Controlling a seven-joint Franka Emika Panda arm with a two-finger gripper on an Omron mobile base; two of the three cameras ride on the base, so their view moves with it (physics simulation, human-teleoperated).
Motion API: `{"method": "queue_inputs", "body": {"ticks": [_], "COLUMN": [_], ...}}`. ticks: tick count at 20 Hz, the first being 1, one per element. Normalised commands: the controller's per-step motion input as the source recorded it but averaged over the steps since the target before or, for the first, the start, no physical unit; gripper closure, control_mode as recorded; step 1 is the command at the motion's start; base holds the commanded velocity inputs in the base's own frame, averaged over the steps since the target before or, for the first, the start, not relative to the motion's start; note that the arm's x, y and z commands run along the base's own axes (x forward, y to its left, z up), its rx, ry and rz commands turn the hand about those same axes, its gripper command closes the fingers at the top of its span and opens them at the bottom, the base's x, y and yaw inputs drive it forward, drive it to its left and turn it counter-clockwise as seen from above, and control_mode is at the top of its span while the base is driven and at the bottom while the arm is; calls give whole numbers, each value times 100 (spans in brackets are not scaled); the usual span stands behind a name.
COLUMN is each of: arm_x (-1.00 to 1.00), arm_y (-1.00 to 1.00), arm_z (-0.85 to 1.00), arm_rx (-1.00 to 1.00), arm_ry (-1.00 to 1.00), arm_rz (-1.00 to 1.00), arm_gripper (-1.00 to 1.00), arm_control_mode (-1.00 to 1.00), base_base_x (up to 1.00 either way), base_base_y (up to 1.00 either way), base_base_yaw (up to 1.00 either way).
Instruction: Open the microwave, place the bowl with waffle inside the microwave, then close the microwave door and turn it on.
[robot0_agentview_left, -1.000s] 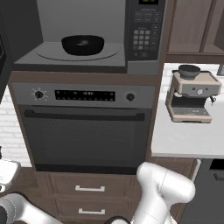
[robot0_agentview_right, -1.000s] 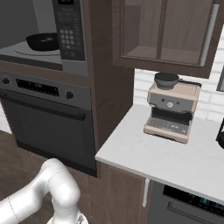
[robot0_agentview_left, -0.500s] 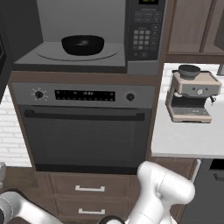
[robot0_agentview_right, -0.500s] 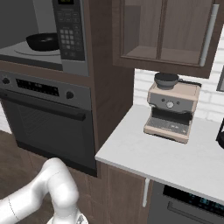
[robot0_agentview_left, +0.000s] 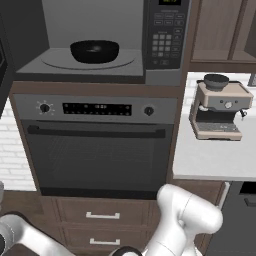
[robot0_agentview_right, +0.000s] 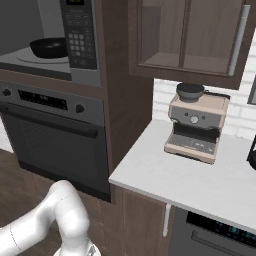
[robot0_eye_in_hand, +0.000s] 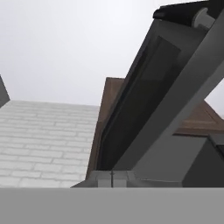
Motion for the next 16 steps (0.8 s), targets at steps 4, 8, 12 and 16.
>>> {"method": "queue_inputs", "body": {"ticks": [4, 8, 12, 16], "arm_x": [0, 0, 0, 0], "arm_y": [0, 0, 0, 0], "arm_z": [37, 32, 31, 37], "arm_rx": [-1, -1, 0, 0], "arm_ry": [-4, -7, -10, -9], "arm_rz": [0, 0, -1, -3], "arm_gripper": [100, 100, 100, 100], "arm_control_mode": [-100, -100, -100, -100], "base_base_x": [0, 0, 0, 0], "base_base_y": [0, 0, 0, 0], "base_base_yaw": [0, 0, 0, 0]}}
